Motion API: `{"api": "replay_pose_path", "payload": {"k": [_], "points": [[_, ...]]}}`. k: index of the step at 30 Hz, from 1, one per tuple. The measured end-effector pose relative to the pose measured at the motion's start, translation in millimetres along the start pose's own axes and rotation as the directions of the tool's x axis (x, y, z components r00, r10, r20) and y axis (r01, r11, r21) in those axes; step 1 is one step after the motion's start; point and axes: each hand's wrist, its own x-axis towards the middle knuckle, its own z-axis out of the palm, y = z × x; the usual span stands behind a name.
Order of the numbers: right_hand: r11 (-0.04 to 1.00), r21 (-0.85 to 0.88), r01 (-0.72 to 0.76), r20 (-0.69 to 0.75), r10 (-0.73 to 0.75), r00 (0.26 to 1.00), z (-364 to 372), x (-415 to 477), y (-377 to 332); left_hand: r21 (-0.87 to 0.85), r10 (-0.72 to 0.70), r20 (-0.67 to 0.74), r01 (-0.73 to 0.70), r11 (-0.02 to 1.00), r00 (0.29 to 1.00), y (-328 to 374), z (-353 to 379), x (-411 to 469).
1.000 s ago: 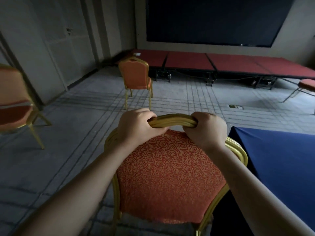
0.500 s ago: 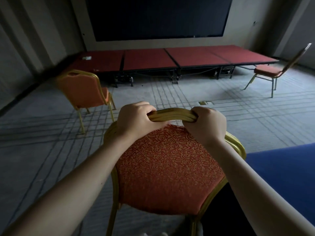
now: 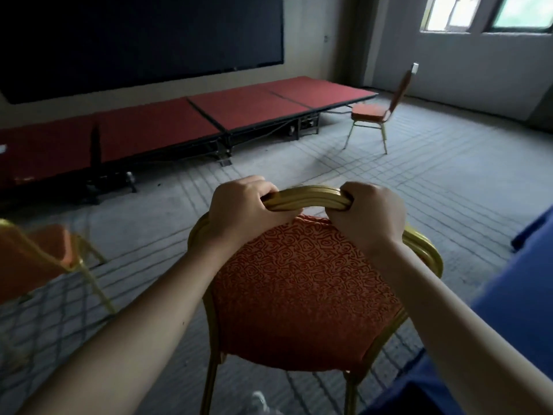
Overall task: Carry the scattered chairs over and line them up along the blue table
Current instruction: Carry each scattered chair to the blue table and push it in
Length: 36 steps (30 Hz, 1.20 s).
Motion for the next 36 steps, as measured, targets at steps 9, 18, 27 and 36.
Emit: {"api": "replay_pose_path", "payload": {"k": [9,18,27,36], "points": [[0.926,-0.159,-0.342,-0.181,0.313,0.932,60,105,85,-0.242,0.326,0.124,-0.290,0.926,0.937,-32,143,175],[0.830,-0.317,-0.458,-0.274,0.382,0.883,85,222,224,-0.424,0.447,0.098,-0.369,0.827,0.889,4,310,327],[0.733,-0.426,-0.531,-0.380,0.388,0.840,72,336,367,-0.564,0.515,0.004,-0.424,0.709,0.857,80,454,475],[0.503,-0.402,-0.765,-0.582,0.505,0.638,68,422,528,-0.678,0.732,-0.014,-0.544,0.493,0.681,200,625,623]]}}
